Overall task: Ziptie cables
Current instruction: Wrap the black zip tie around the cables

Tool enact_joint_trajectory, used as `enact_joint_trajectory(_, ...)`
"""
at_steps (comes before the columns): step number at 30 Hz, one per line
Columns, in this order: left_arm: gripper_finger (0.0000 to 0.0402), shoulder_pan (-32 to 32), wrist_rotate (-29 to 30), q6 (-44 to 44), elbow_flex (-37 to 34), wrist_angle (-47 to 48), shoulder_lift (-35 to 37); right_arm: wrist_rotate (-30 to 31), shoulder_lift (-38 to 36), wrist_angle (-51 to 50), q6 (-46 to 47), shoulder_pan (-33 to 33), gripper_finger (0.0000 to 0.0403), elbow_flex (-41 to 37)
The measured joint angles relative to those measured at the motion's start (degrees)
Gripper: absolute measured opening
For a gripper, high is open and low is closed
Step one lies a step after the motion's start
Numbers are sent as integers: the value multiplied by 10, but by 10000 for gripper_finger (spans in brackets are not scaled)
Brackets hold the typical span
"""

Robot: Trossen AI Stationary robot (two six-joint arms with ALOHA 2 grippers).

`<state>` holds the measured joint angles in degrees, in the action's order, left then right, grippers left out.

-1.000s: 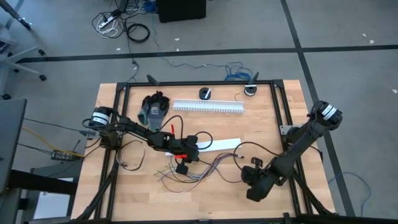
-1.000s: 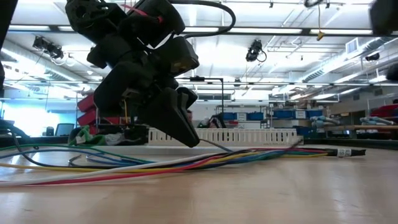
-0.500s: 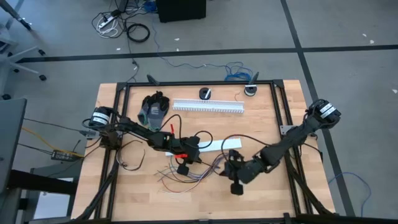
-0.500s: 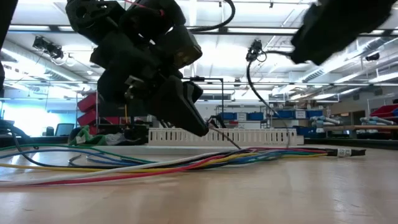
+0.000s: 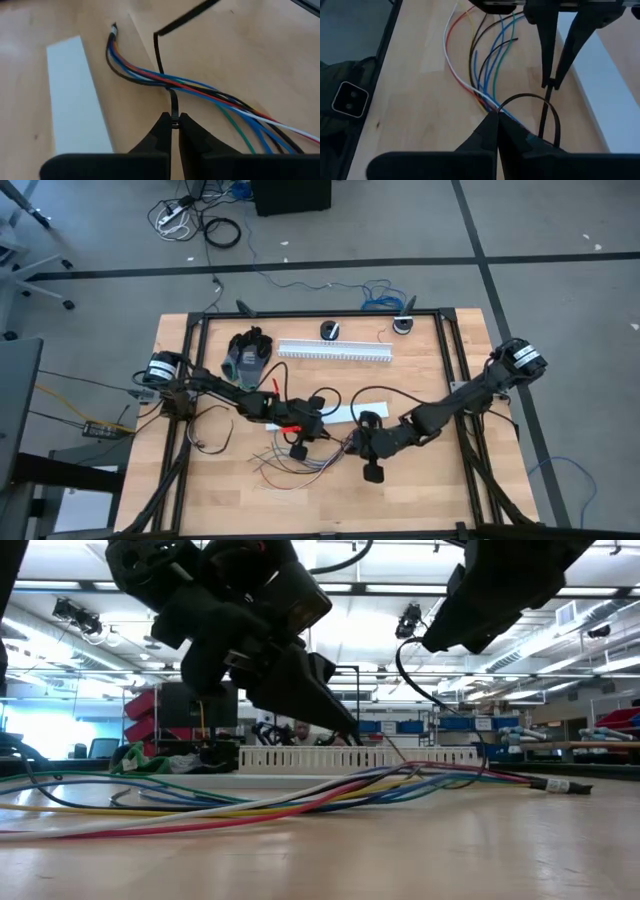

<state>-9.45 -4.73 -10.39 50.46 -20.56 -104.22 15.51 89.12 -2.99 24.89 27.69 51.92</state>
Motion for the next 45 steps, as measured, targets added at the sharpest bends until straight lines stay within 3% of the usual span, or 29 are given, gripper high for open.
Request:
enact_joint_trajectory(16, 5, 0, 0, -10, 0, -19, 0, -26, 0, -3, -6, -50, 0, -26)
enact_joint_trajectory(24, 5, 0, 0, -10, 0, -26, 0, -81, 0, 74, -23, -80, 0, -49)
enact_joint_trajectory(45, 5, 0, -9, -10, 0, -78, 0, -186, 0, 72, -49, -137, 0, -49)
